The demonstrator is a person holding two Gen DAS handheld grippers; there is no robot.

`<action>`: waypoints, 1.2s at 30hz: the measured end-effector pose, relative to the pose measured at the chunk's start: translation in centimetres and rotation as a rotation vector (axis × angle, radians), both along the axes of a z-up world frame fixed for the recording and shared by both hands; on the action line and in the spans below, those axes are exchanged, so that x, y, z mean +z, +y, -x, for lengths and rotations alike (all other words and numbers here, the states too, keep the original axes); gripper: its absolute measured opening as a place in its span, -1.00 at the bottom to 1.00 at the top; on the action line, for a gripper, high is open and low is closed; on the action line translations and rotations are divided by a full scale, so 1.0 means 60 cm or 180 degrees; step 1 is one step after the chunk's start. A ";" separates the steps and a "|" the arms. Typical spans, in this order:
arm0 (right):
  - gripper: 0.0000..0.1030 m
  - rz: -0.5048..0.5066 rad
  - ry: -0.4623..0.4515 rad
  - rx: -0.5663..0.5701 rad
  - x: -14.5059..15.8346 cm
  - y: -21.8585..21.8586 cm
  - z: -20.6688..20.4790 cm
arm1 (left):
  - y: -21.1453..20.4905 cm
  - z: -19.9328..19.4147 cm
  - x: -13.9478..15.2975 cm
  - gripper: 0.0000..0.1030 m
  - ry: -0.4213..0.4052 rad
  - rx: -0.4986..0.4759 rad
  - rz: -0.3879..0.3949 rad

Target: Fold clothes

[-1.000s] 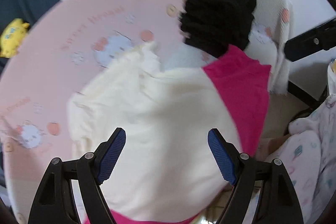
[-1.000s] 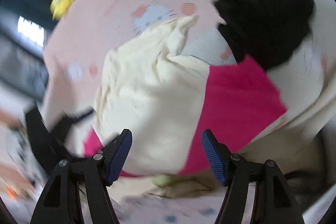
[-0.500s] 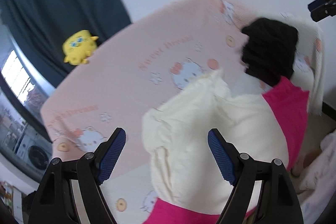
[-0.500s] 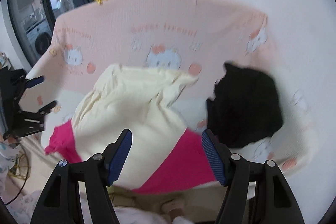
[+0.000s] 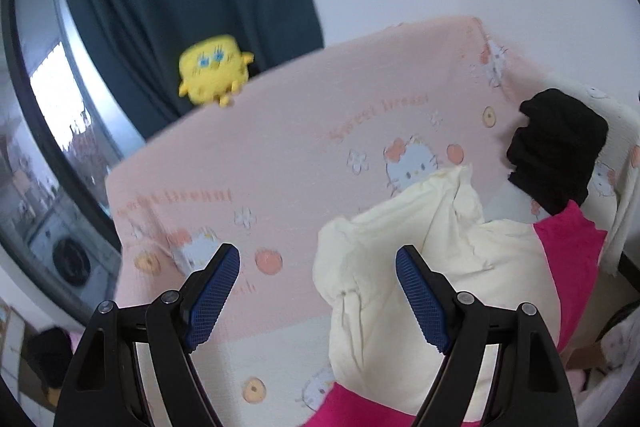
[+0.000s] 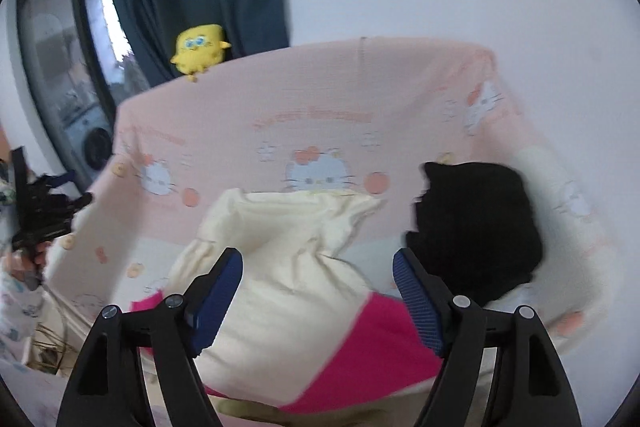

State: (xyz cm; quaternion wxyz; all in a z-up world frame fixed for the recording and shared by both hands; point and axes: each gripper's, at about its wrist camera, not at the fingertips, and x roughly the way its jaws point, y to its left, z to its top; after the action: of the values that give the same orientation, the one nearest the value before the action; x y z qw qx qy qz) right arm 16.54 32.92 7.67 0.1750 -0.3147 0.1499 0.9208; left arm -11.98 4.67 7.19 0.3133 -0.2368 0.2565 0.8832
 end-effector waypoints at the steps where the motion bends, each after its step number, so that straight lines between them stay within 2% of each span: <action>1: 0.50 0.0056 -0.0010 0.0028 -0.013 0.000 0.011 | -0.001 0.011 -0.010 0.55 -0.0076 0.0027 0.0003; 9: 0.50 0.0100 -0.0399 0.0137 -0.089 -0.003 0.144 | -0.013 0.096 -0.097 0.55 -0.0502 0.0160 -0.0002; 12: 0.50 0.0225 -0.0455 0.0218 -0.109 0.002 0.211 | -0.020 0.140 -0.135 0.55 -0.0676 0.0232 0.0002; 16: 0.50 0.0493 -0.0547 0.0319 -0.137 0.011 0.325 | -0.029 0.214 -0.177 0.55 -0.1062 0.0286 -0.0141; 21: 0.50 0.0656 -0.0699 0.0527 -0.173 0.009 0.463 | -0.035 0.285 -0.233 0.55 -0.1369 0.0493 -0.0141; 25: 0.50 0.0832 -0.0810 0.0812 -0.209 -0.011 0.564 | -0.043 0.309 -0.276 0.55 -0.1511 0.0595 -0.0032; 28: 0.50 0.0839 -0.0896 0.0986 -0.248 -0.043 0.630 | -0.054 0.313 -0.307 0.55 -0.1364 0.0727 0.0082; 33: 0.50 0.1111 -0.1002 0.1333 -0.342 -0.098 0.726 | -0.083 0.319 -0.363 0.55 -0.1591 0.0911 -0.0090; 36: 0.50 0.1233 -0.1103 0.1396 -0.395 -0.124 0.756 | -0.088 0.324 -0.401 0.55 -0.1785 0.0928 -0.0218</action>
State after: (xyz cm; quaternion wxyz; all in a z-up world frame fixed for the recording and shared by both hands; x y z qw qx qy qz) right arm -28.84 25.47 -16.06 -0.0674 -0.5187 0.2188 0.8237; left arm -31.43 -0.59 -16.90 0.2497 -0.4947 0.0937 0.8271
